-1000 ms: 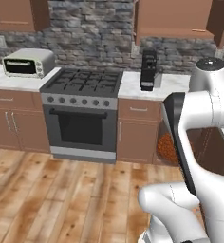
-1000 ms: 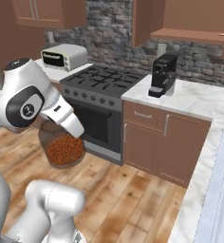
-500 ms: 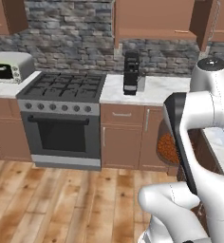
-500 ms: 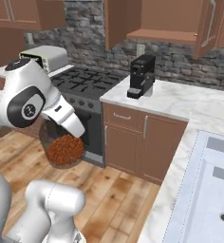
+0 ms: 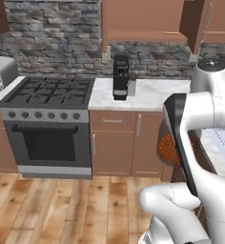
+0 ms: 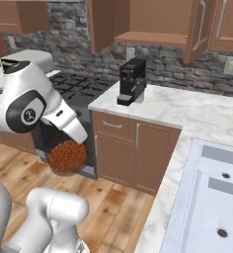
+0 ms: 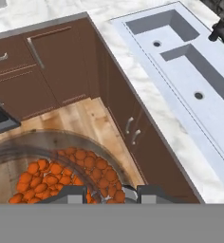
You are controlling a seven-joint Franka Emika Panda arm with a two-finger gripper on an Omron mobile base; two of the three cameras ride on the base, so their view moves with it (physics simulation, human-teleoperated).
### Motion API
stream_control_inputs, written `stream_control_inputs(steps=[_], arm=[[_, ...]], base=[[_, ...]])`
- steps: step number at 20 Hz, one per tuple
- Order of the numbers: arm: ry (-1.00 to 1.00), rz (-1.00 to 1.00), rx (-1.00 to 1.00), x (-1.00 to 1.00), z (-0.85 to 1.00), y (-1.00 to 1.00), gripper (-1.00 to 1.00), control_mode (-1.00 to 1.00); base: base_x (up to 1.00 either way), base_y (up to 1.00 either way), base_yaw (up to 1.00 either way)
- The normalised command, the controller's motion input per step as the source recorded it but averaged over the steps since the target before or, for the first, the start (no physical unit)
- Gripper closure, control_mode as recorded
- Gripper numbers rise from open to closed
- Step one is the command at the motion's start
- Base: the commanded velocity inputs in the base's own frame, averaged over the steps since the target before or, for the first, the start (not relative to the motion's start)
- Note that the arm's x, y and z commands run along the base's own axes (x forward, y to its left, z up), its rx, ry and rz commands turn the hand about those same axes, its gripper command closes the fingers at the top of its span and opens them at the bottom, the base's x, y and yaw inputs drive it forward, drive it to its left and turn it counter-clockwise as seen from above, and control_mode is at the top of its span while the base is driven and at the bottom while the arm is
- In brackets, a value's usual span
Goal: Pick the candle and jar from the dining table and place them in the open cabinet. Close the cabinet after placing the objects.
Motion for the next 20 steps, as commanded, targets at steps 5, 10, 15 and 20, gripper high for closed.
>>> stream_control_inputs(steps=[5, 10, 15, 20], arm=[[0.0, 0.0, 0.0, 0.0, 0.0, 0.0, 1.0, 1.0], [0.0, 0.0, 0.0, 0.0, 0.0, 0.0, 1.0, 1.0], [0.0, 0.0, 0.0, 0.0, 0.0, 0.0, 1.0, 1.0], [0.0, 0.0, 0.0, 0.0, 0.0, 0.0, 1.0, 1.0]], base=[[0.53, -0.34, -0.12], [0.54, -0.3, -0.1], [0.55, -0.17, -0.1], [0.45, 0.0, -0.12]])
